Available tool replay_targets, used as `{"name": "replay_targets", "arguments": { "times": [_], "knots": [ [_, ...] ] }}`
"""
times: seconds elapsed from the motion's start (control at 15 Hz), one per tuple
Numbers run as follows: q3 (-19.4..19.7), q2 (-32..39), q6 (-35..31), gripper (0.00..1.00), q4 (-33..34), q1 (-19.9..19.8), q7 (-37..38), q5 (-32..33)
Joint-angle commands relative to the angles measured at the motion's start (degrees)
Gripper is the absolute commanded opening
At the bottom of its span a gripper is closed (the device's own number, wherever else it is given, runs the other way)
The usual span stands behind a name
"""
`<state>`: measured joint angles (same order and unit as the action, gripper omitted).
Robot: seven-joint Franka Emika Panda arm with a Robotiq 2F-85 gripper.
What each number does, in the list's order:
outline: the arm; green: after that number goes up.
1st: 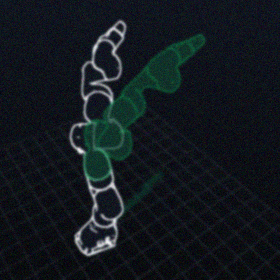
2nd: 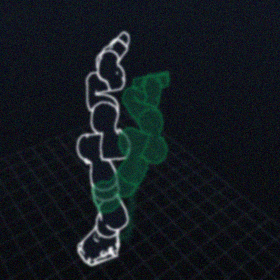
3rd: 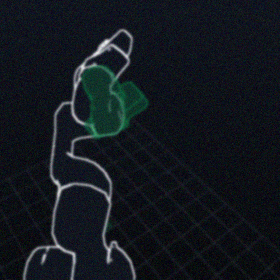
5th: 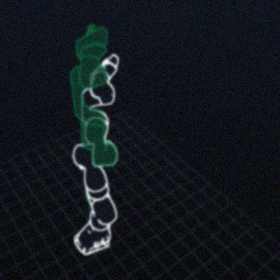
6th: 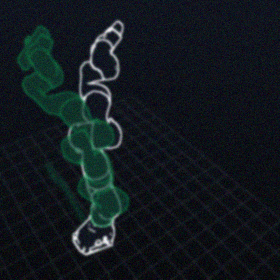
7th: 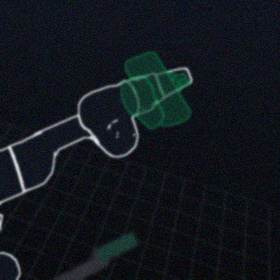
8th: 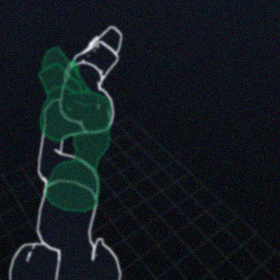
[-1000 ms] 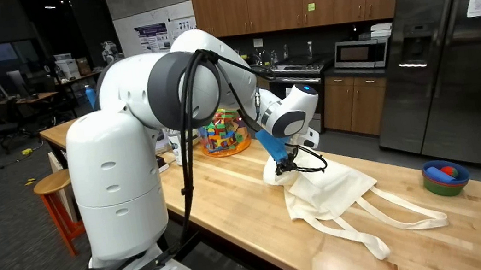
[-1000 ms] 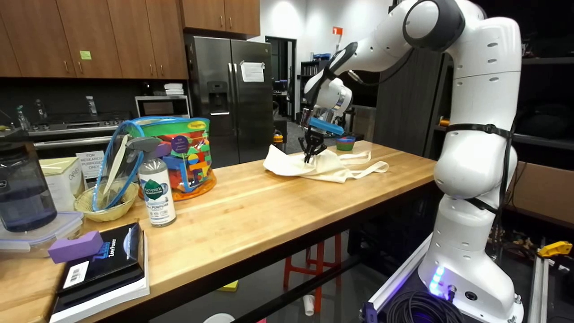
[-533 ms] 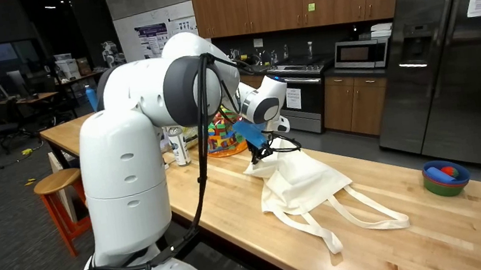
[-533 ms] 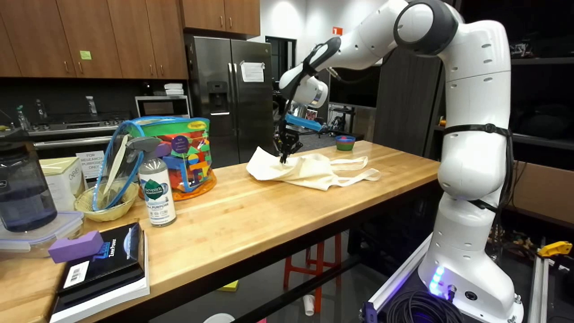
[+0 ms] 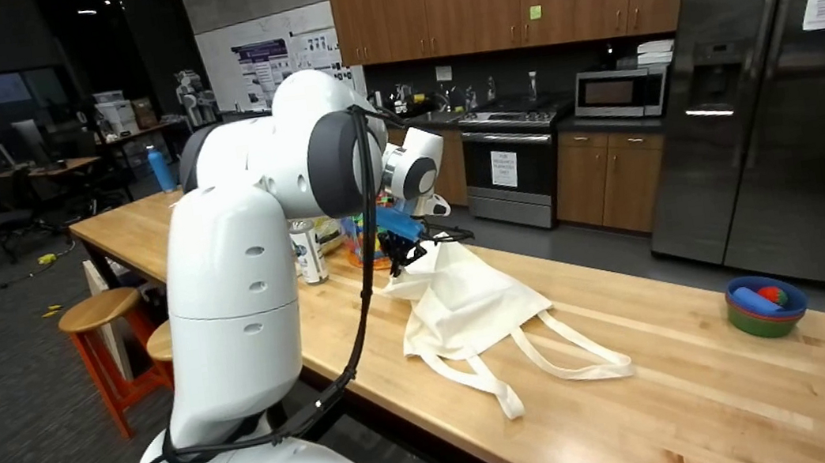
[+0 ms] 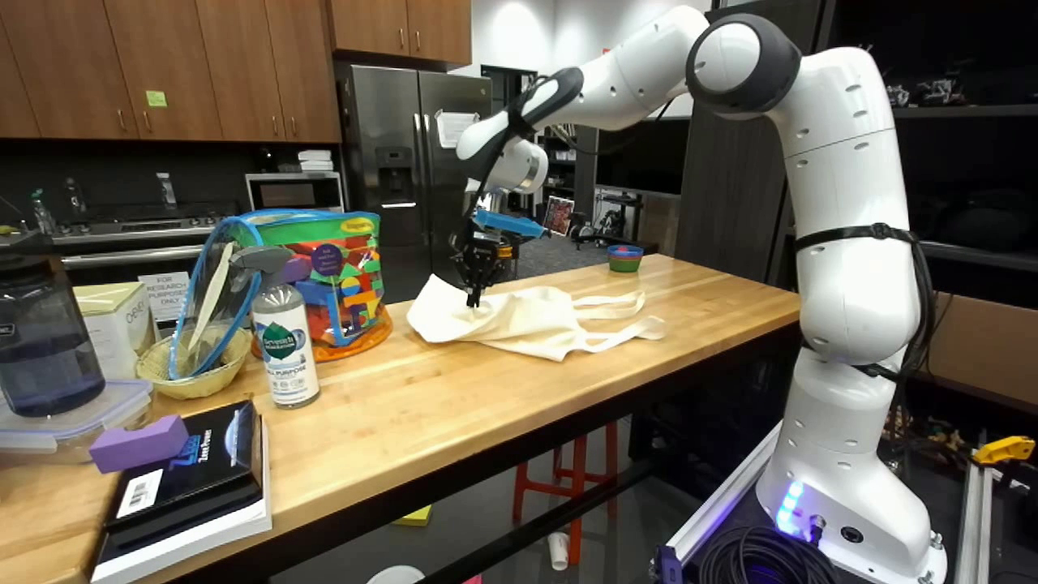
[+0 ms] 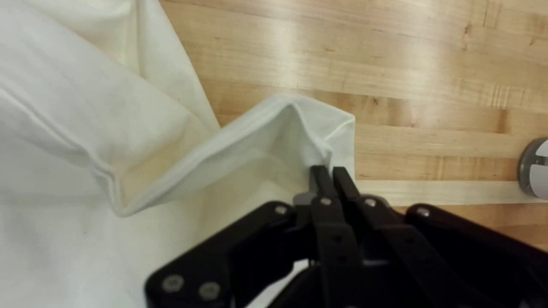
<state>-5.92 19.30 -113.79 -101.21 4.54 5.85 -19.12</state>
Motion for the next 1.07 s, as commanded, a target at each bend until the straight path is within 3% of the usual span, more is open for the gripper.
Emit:
{"name": "replay_targets", "arguments": {
  "times": [0.0,0.47,1.0],
  "knots": [
    [0.9,6.4,5.7,0.01,9.9,-0.9,0.7,1.0],
    [3.9,12.8,8.5,0.01,20.1,-4.4,4.1,-0.1],
    [6.9,7.7,4.0,0.01,12.5,-10.1,4.6,-2.5]
  ]
}}
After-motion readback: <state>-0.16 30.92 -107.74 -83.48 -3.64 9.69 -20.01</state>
